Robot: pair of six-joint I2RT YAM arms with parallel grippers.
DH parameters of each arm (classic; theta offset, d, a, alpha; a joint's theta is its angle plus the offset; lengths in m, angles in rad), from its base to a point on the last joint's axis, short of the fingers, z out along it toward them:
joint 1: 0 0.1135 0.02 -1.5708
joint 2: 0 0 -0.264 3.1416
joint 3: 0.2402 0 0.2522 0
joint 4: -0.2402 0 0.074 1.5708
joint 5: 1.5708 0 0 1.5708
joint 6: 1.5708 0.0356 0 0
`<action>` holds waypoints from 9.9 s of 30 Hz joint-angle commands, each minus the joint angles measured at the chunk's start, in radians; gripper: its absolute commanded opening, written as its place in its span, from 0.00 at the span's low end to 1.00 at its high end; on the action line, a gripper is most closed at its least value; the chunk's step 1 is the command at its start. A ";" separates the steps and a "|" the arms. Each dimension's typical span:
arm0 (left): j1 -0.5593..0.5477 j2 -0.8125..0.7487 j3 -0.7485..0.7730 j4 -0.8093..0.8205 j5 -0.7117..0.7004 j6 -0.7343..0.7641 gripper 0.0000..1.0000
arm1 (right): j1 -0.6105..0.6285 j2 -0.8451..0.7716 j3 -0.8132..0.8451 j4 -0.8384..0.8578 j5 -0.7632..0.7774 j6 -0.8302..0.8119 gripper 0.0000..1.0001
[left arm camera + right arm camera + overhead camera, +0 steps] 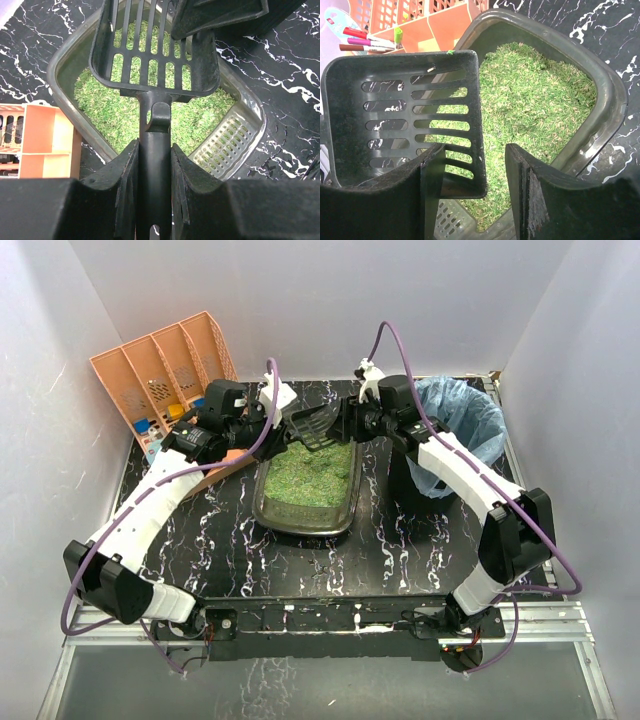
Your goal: Clean the litter box
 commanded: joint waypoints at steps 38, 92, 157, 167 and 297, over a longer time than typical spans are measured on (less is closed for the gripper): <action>0.006 -0.087 -0.169 0.006 -0.150 0.072 0.00 | -0.038 0.014 0.315 -0.205 0.032 -0.300 0.80; -0.058 0.434 0.043 0.069 -0.268 -0.278 0.00 | -0.233 -0.252 0.129 -0.216 0.019 -0.323 0.83; 0.179 -0.110 -0.733 0.791 0.192 -0.081 0.00 | -0.260 -0.189 0.181 -0.278 -0.059 -0.346 0.84; 0.188 -0.067 -0.740 0.844 0.182 -0.111 0.00 | -0.263 -0.158 0.193 -0.281 -0.076 -0.345 0.84; -0.741 0.521 0.721 -0.081 -0.960 0.692 0.00 | -0.733 -0.554 0.180 -0.592 -0.031 -0.491 0.72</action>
